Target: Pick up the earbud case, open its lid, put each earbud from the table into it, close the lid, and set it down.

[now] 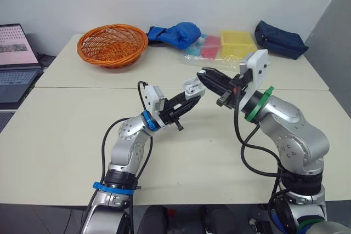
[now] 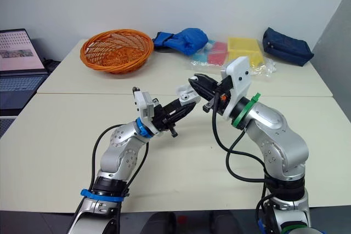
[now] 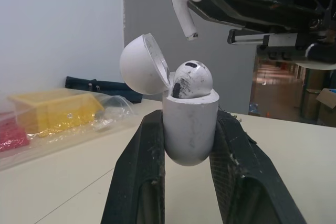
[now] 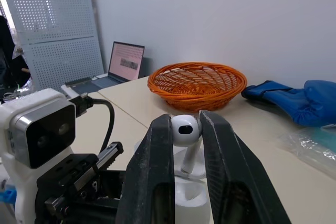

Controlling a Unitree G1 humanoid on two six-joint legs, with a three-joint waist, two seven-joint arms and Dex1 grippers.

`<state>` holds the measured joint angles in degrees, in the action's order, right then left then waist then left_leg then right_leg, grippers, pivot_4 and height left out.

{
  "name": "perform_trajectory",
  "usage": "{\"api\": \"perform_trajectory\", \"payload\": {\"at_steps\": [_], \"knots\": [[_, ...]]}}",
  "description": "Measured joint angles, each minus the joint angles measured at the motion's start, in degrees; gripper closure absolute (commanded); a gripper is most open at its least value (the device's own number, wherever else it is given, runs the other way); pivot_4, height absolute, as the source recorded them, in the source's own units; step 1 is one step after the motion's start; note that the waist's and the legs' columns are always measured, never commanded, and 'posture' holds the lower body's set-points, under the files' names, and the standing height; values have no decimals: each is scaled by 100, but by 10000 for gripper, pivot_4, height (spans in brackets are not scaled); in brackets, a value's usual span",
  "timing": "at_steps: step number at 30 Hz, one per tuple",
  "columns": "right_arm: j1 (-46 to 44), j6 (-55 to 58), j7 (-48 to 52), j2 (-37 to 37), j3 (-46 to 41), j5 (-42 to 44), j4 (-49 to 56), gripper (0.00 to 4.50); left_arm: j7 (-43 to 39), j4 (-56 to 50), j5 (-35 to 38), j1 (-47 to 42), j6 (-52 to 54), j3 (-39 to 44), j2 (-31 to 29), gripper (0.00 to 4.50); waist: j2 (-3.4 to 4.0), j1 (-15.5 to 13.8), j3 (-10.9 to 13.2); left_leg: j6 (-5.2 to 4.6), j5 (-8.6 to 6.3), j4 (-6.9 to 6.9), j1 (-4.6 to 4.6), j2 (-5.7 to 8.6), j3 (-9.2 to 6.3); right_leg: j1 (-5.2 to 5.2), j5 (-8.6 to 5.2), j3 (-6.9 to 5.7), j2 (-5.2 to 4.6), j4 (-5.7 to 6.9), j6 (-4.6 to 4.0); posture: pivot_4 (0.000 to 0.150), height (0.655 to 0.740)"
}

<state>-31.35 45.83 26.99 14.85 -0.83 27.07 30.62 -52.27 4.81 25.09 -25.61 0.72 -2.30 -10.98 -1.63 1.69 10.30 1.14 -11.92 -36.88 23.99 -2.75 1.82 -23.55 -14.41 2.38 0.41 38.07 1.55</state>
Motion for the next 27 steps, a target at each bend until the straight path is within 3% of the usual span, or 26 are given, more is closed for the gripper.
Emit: {"api": "perform_trajectory", "payload": {"at_steps": [22,27], "knots": [[128,-348,-85,282,268,-105,-223,41321,-85,30,-6,-52,10,14,2,37317,0,0,0,0,0,1,1,0,0,-1,0,0,0,-3,0,1500,7400],[198,-372,-86,331,273,-109,-231,23817,-83,29,-4,-63,9,24,3,37317,0,0,0,0,0,1,1,0,1,-1,0,1,0,-5,0,1500,7400]]}}
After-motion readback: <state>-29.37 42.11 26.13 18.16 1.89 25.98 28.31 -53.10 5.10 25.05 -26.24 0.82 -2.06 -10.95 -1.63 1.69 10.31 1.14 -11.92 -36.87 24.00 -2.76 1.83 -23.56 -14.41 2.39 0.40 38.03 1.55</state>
